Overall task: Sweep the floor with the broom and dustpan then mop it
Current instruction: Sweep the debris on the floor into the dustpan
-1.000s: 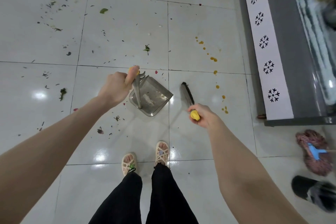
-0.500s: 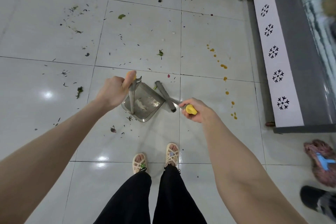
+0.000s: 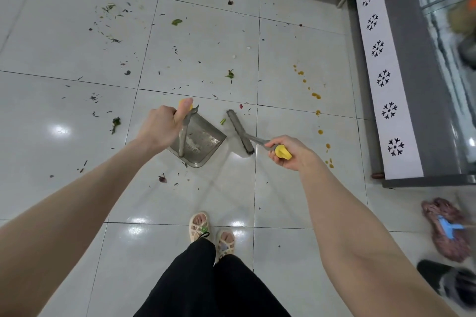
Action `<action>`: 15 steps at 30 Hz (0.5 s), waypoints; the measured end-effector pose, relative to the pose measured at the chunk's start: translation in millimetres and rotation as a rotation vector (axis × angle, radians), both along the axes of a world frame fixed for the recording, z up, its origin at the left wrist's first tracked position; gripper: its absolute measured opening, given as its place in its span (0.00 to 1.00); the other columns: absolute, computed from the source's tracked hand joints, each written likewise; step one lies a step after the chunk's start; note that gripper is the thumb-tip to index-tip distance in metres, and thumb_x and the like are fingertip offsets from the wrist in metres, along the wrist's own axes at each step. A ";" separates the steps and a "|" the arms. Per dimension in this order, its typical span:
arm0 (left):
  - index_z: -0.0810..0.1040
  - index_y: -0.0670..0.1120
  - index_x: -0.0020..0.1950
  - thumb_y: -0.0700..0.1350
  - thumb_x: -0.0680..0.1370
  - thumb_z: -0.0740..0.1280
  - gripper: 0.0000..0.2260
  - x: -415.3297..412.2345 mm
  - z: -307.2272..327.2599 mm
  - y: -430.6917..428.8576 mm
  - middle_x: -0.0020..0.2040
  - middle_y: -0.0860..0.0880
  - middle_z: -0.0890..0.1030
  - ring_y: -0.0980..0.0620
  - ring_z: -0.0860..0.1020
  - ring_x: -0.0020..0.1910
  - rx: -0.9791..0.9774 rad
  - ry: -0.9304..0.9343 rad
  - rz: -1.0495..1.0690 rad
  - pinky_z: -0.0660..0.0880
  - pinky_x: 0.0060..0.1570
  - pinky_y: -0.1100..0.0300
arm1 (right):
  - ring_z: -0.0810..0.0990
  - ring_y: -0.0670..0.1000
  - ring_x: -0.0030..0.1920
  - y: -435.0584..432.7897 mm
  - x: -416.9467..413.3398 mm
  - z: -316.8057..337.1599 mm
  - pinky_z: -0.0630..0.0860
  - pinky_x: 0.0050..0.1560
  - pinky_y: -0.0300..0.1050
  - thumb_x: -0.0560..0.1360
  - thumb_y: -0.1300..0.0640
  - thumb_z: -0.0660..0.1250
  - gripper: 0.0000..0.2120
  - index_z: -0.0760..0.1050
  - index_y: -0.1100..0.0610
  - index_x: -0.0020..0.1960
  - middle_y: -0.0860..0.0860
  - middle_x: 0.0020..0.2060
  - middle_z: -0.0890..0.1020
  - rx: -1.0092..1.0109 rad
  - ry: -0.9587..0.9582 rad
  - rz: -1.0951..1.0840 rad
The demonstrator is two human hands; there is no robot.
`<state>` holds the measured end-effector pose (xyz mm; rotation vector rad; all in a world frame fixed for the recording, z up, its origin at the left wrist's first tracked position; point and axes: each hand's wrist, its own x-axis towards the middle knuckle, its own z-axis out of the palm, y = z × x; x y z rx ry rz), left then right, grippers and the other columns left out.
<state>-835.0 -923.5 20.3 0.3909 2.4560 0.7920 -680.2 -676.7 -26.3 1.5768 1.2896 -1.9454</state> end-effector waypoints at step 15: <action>0.73 0.38 0.37 0.66 0.79 0.48 0.33 77.2 1.8 21.1 0.28 0.46 0.71 0.47 0.69 0.28 0.003 -0.006 -0.084 0.68 0.32 0.57 | 0.71 0.46 0.19 8.2 95.8 -4.8 0.70 0.18 0.34 0.73 0.68 0.65 0.05 0.70 0.61 0.44 0.54 0.31 0.70 -0.025 0.006 -0.194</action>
